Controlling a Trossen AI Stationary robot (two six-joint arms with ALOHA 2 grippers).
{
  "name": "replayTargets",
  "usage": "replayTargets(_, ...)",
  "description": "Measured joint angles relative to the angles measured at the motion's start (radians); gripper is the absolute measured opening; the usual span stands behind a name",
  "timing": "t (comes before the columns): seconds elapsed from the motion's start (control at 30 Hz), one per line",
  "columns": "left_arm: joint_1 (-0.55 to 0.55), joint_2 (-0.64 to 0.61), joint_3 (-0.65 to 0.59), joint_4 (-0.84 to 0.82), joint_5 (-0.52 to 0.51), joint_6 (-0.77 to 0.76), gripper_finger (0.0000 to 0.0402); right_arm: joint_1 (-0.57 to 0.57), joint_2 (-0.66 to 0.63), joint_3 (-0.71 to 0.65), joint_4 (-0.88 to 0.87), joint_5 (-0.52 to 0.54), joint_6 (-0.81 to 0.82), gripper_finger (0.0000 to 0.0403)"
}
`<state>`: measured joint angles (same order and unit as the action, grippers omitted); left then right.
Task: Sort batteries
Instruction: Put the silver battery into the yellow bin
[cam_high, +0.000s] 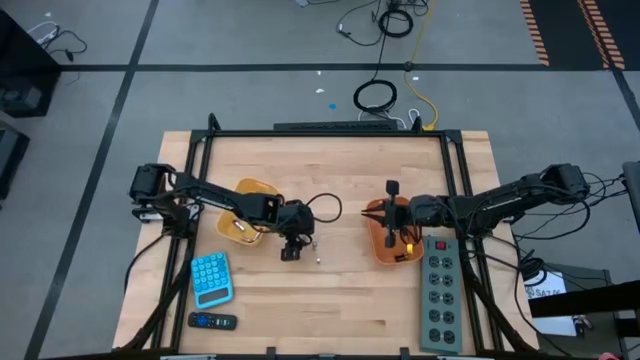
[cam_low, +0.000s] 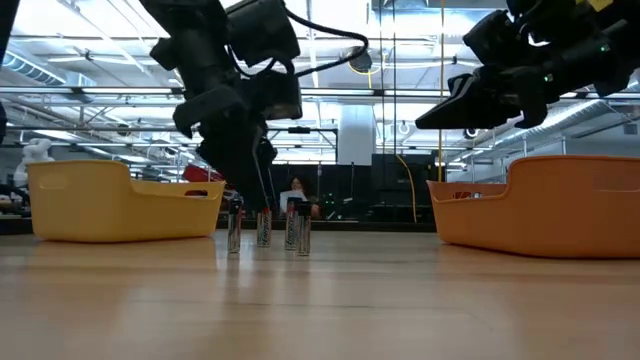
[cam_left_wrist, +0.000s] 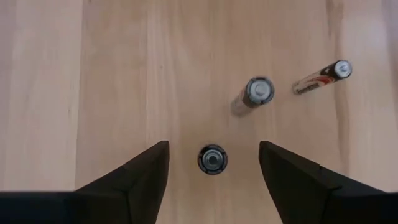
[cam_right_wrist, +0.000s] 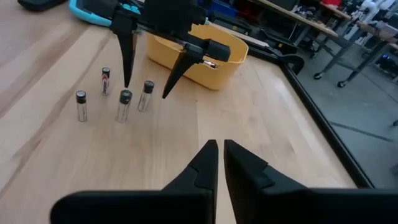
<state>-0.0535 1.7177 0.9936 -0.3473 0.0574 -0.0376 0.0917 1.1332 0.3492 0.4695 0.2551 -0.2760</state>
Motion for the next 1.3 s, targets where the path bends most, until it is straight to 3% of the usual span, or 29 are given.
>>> replayTargets(0.23, 0.001, 0.038, 0.0, 0.015, 0.0, 0.026, 0.0192, 0.001, 0.0, -0.007, -0.002, 0.001, 0.029, 0.0018)
replayTargets(0.37, 0.001, 0.062, 0.0, 0.029, 0.0, 0.049, 0.0131, 0.001, 0.0, -0.007, -0.003, 0.001, 0.036, 0.0018)
replayTargets(0.47, 0.001, 0.08, 0.0, 0.029, 0.0, 0.079, 0.0063, 0.001, 0.0, -0.007, -0.012, 0.002, 0.052, 0.0018)
replayTargets(0.53, 0.001, 0.085, 0.001, 0.029, -0.001, 0.096, 0.0048, 0.001, 0.0, -0.007, -0.02, 0.003, 0.059, 0.0018)
replayTargets(0.63, 0.001, 0.078, 0.006, -0.012, -0.013, 0.129, 0.0048, 0.001, 0.0, -0.007, -0.026, 0.005, 0.068, 0.0018)
replayTargets(0.83, 0.042, -0.077, 0.087, -0.314, -0.072, 0.142, 0.0048, 0.001, 0.0, -0.007, -0.034, 0.005, 0.082, 0.0018)
replayTargets(1.0, 0.074, -0.196, 0.102, -0.598, -0.059, -0.082, 0.0052, 0.001, 0.0, -0.007, -0.035, 0.005, 0.077, 0.0018)
replayTargets(1.17, 0.067, -0.255, 0.053, -0.75, -0.108, -0.286, 0.0158, 0.001, 0.0, -0.007, -0.048, 0.006, 0.077, 0.0018)
replayTargets(1.3, 0.064, -0.275, 0.059, -0.727, -0.111, -0.32, 0.0251, 0.0, 0.001, -0.007, -0.053, 0.007, 0.074, 0.0018)
